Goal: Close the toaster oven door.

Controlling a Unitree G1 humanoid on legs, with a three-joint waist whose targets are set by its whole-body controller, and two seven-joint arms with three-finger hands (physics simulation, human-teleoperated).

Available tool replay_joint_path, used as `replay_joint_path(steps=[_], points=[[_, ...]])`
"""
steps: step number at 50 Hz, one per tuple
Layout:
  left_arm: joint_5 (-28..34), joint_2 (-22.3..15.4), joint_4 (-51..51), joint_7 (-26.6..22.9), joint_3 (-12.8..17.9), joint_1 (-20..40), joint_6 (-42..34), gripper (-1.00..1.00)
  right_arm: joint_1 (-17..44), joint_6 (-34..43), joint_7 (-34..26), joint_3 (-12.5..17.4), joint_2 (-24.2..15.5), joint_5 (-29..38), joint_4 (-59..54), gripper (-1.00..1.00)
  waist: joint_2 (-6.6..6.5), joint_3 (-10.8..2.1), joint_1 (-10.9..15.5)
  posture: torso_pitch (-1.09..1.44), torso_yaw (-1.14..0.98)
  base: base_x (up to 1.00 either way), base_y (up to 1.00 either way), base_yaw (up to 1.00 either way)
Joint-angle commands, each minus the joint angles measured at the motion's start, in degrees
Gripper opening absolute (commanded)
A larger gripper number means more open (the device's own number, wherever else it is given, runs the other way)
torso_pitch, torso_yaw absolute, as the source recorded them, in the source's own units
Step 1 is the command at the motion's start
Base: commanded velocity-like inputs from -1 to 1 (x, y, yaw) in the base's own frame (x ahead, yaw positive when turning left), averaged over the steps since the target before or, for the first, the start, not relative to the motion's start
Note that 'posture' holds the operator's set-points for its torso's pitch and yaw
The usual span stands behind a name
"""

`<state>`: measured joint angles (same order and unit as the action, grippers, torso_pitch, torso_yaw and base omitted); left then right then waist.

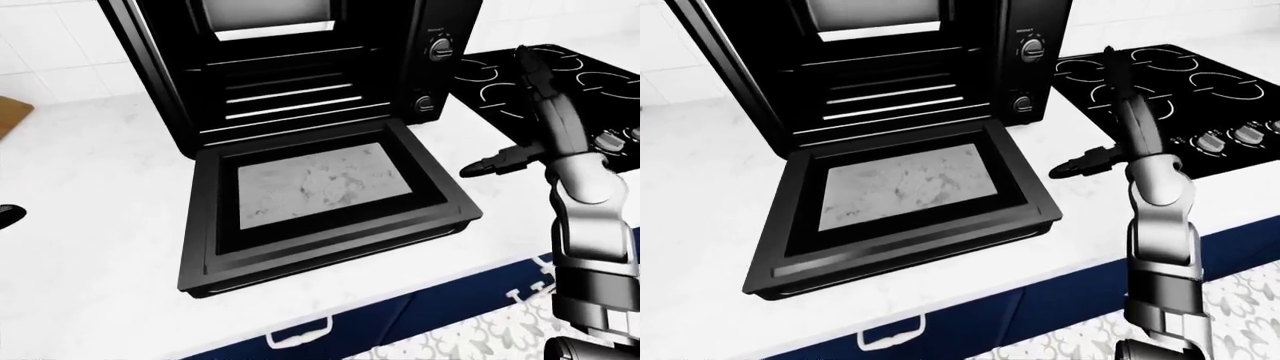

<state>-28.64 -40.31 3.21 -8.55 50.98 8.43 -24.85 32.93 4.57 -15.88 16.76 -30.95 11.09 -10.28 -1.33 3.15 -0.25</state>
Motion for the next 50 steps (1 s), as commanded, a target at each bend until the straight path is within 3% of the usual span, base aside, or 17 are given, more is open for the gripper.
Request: replay_joint_path(steps=[1, 21, 35, 50], points=[[-0.3, -1.6, 2.0, 0.0, 1.0, 0.8, 1.5, 1.0, 0.4, -1.2, 0.1, 1.2, -0.7, 0.2, 2.8, 1.0, -0.27, -1.14, -0.1, 0.0, 0.0, 0.0, 0.0, 0.0], [-1.1, -2.2, 2.5, 0.2, 1.7, 0.8, 0.7, 1.0, -2.7, 1.7, -2.2, 1.0, 2.2, 0.1, 9.0, 1.0, -0.38, -1.36, -0.2, 0.0, 0.0, 0.0, 0.0, 0.0], [-1.3, -2.6, 1.9, 0.3, 1.9, 0.8, 0.9, 1.0, -0.7, 4.2, -3.0, -0.5, 4.0, 0.4, 11.8, 1.0, -0.65, -1.57, -0.3, 0.0, 0.0, 0.0, 0.0, 0.0], [-1.5, -2.9, 1.4, 0.2, 2.2, 0.7, 1.1, 1.0, -5.4, 4.0, -5.7, -2.9, 9.2, 2.0, 17.8, 1.0, -0.93, -1.78, -0.5, 0.0, 0.0, 0.0, 0.0, 0.0]])
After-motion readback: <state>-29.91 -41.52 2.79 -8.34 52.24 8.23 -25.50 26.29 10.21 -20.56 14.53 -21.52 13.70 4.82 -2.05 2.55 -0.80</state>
